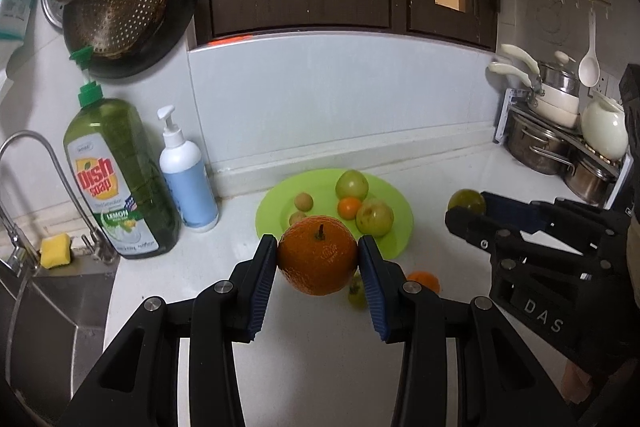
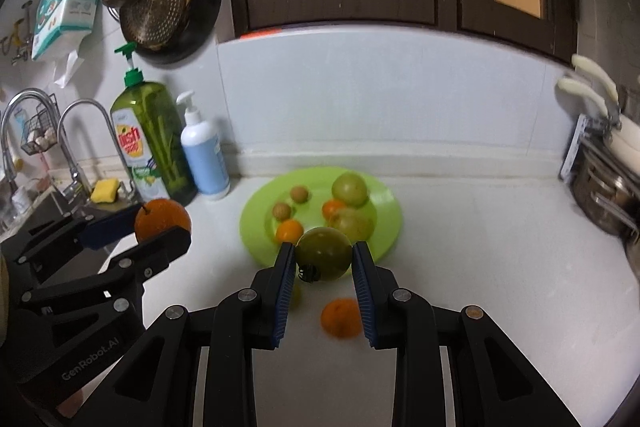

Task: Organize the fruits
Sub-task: 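Carry the tangerine in the left tool while the right tool carries the green fruit over the plate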

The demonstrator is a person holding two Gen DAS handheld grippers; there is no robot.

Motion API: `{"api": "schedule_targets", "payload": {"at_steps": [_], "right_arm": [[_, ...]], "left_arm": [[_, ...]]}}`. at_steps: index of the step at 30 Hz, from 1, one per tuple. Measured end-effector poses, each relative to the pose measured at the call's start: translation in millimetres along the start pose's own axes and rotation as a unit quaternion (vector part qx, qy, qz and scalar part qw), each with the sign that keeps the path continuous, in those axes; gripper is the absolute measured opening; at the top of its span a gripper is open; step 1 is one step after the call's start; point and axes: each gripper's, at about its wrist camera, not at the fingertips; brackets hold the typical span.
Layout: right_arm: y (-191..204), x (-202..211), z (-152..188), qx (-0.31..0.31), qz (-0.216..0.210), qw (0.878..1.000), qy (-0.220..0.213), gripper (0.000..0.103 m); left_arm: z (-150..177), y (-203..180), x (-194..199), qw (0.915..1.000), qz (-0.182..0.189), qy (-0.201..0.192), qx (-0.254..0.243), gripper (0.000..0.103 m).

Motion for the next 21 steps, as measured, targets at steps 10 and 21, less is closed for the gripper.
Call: {"api": "schedule_targets", "payload": {"at_steps": [10,21], "right_arm": [[-5,-24,-30,0.005,-0.001,1.0,-0.005,0.03],[-14,-60,-60,0.012,-0.006,1.0,0.005,0.03]], "left_arm": [[-27,12,-30,0.9997,0.016,0.008,0.013,0.041],[-56,15,-70,0.9997,0.018,0.018,-0.001,0.041]]}}
Point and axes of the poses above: each gripper's, at about its wrist camera, not at the fingertips, and x roughly against the way its jaws point, y to its left, z to its underside, and after that the axes turned 9 degrees about -x, right-handed
